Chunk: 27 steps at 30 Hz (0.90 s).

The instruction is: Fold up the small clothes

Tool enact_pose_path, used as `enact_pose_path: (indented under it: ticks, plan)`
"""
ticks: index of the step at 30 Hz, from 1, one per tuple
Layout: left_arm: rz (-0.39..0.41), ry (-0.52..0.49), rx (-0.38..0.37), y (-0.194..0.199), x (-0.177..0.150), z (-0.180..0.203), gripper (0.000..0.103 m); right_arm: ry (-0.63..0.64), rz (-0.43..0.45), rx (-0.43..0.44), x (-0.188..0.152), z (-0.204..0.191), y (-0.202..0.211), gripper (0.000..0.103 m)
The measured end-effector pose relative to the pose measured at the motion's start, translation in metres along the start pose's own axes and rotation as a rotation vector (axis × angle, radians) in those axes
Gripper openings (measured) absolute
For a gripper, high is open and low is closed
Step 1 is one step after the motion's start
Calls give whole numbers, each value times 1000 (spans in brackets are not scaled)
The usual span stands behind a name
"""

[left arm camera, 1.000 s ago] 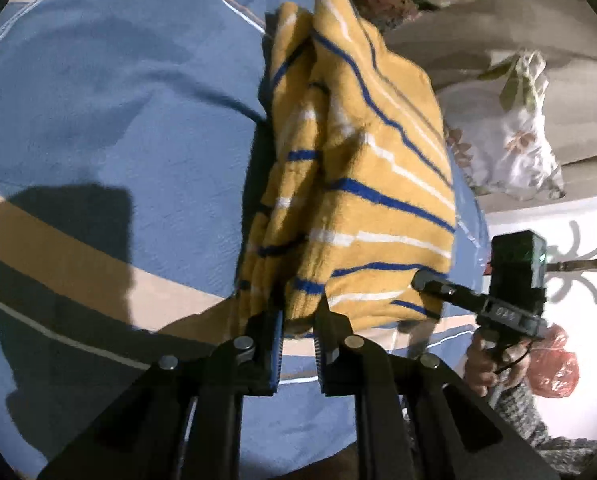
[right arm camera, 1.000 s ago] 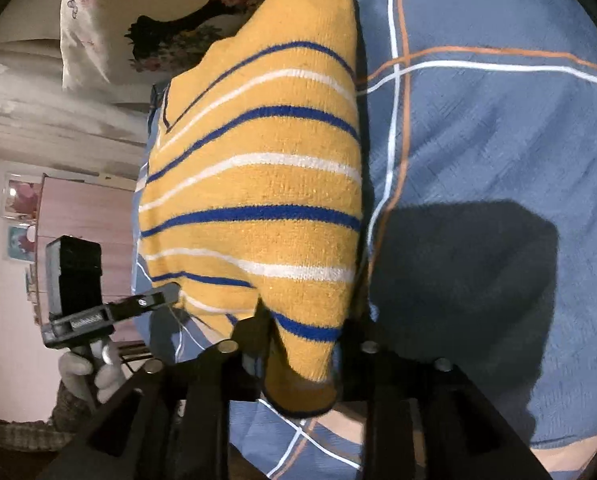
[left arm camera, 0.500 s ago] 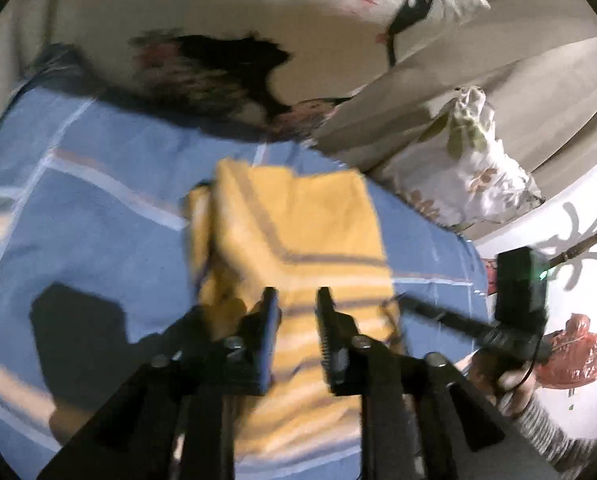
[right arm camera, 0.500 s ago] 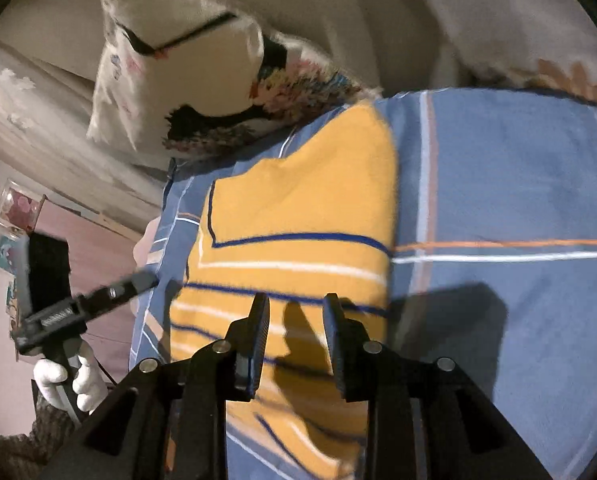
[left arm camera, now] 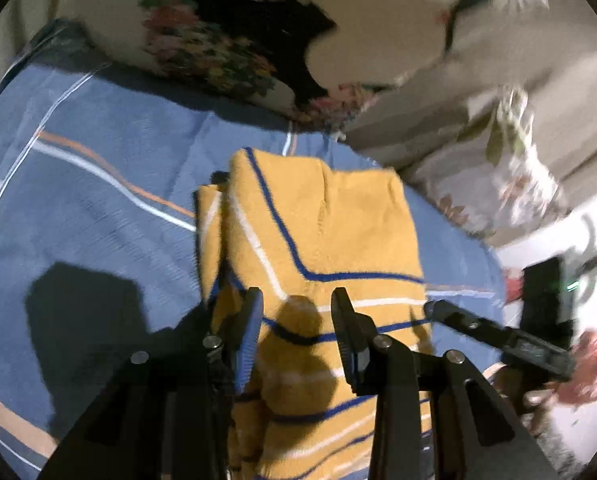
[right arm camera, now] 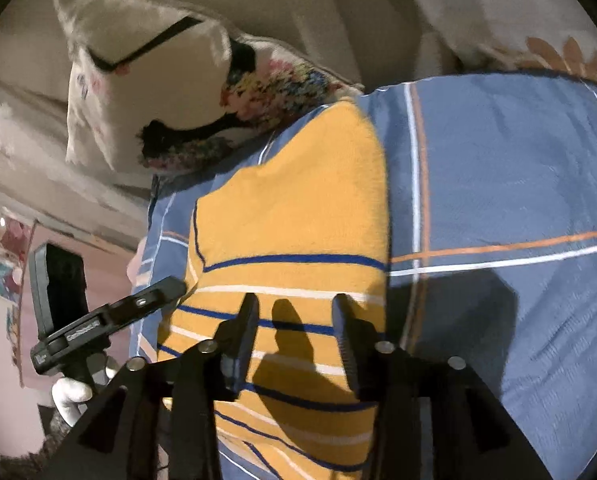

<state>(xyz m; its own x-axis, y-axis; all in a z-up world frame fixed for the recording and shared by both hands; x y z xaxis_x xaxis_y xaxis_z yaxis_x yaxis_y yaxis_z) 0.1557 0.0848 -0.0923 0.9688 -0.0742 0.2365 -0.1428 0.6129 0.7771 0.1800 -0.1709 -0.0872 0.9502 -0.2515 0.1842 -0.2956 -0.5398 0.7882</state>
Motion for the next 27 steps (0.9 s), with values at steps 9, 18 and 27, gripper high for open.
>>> enact_pose_path:
  ticks: [9, 18, 27]
  plan:
    - [-57, 113, -85, -8, -8, -19, 58, -89, 3, 41, 29, 30, -15, 61]
    - [-148, 111, -184, -37, -21, -14, 53, -69, -43, 118, 33, 19, -38, 34]
    - [-94, 96, -218, -40, -13, 38, 45, -50, 68, 156, 40, 15, 39, 29]
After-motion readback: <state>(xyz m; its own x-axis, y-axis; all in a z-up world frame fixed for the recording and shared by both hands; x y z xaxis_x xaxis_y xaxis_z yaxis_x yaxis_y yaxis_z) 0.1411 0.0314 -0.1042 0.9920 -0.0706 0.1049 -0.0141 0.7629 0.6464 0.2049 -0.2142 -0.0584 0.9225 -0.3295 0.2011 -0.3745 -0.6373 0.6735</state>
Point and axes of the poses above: each gripper's, at about its wrist camera, not at the fingertips, and y roughly against the way its jaws point, z to its right, x to its top, the point moved 8 cm from there along -y, roughly the way its jaws point, and after that the axes turned 11 degrees about -z, right-handed, at the moved point
